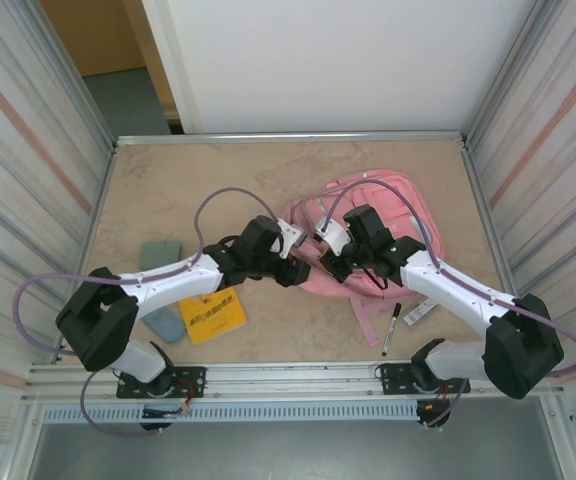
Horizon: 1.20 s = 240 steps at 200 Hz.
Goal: Pack the student bag
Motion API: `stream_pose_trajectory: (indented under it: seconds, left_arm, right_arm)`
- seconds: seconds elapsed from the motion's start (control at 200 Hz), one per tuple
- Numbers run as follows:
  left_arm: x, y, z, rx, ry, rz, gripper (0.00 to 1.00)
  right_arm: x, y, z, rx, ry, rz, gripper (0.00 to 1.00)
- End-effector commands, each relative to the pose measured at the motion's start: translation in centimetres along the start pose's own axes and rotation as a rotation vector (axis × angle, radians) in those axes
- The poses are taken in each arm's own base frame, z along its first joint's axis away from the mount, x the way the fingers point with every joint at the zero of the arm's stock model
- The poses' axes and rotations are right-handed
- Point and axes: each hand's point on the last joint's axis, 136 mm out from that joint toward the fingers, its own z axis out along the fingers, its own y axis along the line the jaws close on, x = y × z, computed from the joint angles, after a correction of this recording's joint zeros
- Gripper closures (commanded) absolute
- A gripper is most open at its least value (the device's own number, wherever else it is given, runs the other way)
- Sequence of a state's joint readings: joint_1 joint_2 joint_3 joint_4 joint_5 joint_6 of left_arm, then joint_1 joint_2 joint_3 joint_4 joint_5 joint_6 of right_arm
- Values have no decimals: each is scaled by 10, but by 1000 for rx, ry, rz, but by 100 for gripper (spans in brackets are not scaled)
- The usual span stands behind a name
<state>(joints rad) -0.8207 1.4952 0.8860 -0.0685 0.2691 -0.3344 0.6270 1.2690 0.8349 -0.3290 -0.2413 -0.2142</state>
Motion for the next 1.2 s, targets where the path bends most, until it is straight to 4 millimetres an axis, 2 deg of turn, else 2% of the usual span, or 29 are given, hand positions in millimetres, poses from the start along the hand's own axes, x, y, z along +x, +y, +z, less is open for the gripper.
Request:
stream_pose_trajectory:
  seconds: [0.0,0.105,0.301,0.441,0.491,0.646,0.722,0.882,1.027,1.112,1.198]
  left_arm:
    - [-3,28,-3,-191,-22,-22,65]
    - [-1,41,-4,-295,-10,-39,65]
    - [-4,40,-3,-320,-23,3,59]
    - [-7,36,0,-296,-35,39,59]
    - [-8,35,3,-286,-37,47,65]
    - [-11,30,8,-261,-30,67,92]
    - [-14,37,0,-298,-42,79,100]
    - [-25,40,-34,-252,-101,43,100]
    - [-20,47,-57,-211,-128,24,100]
    - [-14,49,-62,-157,-116,-6,100]
    - [-6,57,-57,-144,-82,-40,100]
  right_arm:
    - [-44,11,-19,-49,-148,-39,100]
    - [-49,12,-21,-35,-163,-40,100]
    - [-48,17,-22,-43,-151,-58,100]
    - [-46,25,-23,-73,-167,-67,100]
    - [-46,25,-24,-66,-163,-70,100]
    - [-48,22,-27,-41,-185,-73,100]
    - [-45,19,-25,-35,-181,-85,100]
    - [-35,28,-12,-15,-171,-231,100]
    - [-32,22,-5,26,-130,-287,100]
    - [-30,11,0,82,-108,-314,100]
    - [-39,3,4,127,-118,-357,100]
